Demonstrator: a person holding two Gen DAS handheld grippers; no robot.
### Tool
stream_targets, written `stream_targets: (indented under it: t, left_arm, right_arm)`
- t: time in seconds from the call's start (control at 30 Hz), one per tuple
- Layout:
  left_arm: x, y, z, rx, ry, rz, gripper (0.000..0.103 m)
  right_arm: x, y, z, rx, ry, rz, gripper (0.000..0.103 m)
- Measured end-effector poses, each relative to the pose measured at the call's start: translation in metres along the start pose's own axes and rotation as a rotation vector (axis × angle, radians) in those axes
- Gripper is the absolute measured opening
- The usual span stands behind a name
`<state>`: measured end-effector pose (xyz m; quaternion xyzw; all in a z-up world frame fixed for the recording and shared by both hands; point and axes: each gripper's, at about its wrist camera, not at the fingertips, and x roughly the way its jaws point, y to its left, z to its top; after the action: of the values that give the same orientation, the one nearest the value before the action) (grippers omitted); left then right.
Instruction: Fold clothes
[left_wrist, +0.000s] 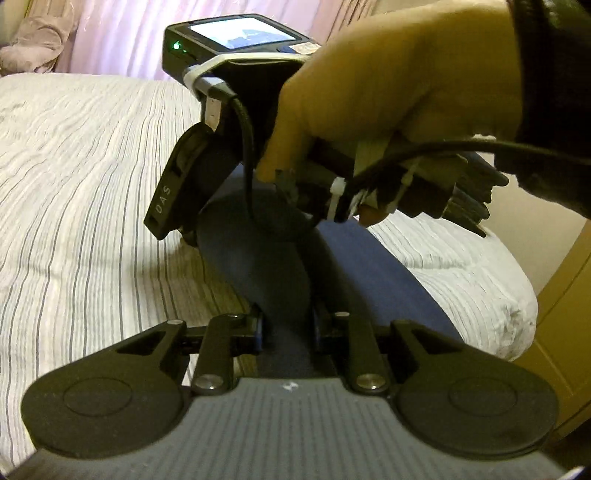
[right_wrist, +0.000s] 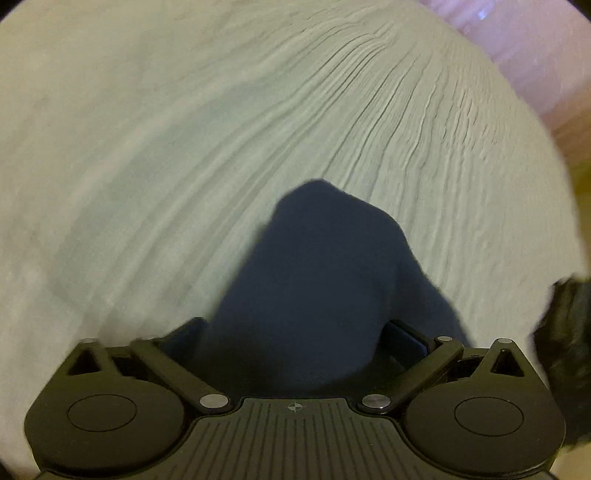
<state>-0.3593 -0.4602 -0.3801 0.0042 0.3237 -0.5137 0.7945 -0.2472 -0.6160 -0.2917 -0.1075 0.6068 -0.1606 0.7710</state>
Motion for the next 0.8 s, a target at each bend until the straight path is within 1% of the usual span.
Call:
stream_targets:
  t: [0.03,0.07,0.1,0.17,0.2,0.3,0.33,0.37,0.43,0.47,0.57,0.63,0.7,0.73,0.77,0.8]
  left_arm:
    - [-0.001,0.000,0.000,0.006,-0.002,-0.001,0.018]
    - [-0.002,0.001,0.002,0.014,-0.006,-0.004,0.018]
    - [-0.004,0.003,0.005,0.024,-0.010,-0.008,0.018]
    - [-0.009,0.004,0.013,0.047,-0.021,-0.028,0.017]
    - [-0.012,0.002,0.019,0.075,-0.028,-0.035,0.017]
    - [-0.029,-0.009,0.045,0.234,-0.085,-0.017,0.016]
    - [-0.036,-0.013,0.057,0.296,-0.110,-0.005,0.016]
    - [-0.045,-0.017,0.072,0.367,-0.140,0.012,0.015]
    - [-0.065,-0.029,0.100,0.543,-0.207,0.062,0.015]
    - [-0.075,-0.038,0.111,0.639,-0.237,0.087,0.016]
    - [-0.097,-0.067,0.124,0.932,-0.297,0.150,0.016]
    - [-0.098,-0.084,0.107,1.113,-0.275,0.166,0.016]
    - [-0.089,-0.095,0.073,1.258,-0.213,0.174,0.016]
    - [-0.079,-0.096,0.048,1.322,-0.166,0.172,0.016]
    - [-0.067,-0.094,0.022,1.362,-0.107,0.161,0.017]
    - [-0.057,-0.090,0.000,1.372,-0.045,0.144,0.017]
  right_arm:
    - [0.000,-0.002,-0.001,-0.003,-0.001,-0.006,0.102]
    - [-0.002,-0.007,-0.002,0.003,-0.011,0.003,0.087]
    - [-0.007,-0.012,-0.003,0.014,-0.027,0.019,0.064]
    - [-0.020,-0.030,-0.009,0.073,-0.080,0.074,0.043]
    - [-0.027,-0.041,-0.015,0.107,-0.111,0.101,0.039]
    - [-0.051,-0.090,-0.036,0.320,-0.239,0.223,0.036]
    - [-0.063,-0.107,-0.046,0.395,-0.305,0.259,0.035]
    - [-0.077,-0.125,-0.056,0.471,-0.380,0.292,0.035]
    - [-0.110,-0.156,-0.082,0.609,-0.578,0.364,0.035]
    - [-0.117,-0.161,-0.100,0.667,-0.664,0.390,0.035]
    - [-0.120,-0.164,-0.162,0.827,-0.897,0.452,0.036]
    - [-0.122,-0.166,-0.204,0.933,-1.054,0.491,0.037]
    - [-0.125,-0.168,-0.245,1.038,-1.211,0.530,0.039]
    - [-0.113,-0.162,-0.263,1.079,-1.216,0.532,0.040]
    - [-0.094,-0.152,-0.279,1.116,-1.187,0.527,0.042]
    - [-0.073,-0.141,-0.293,1.156,-1.118,0.532,0.043]
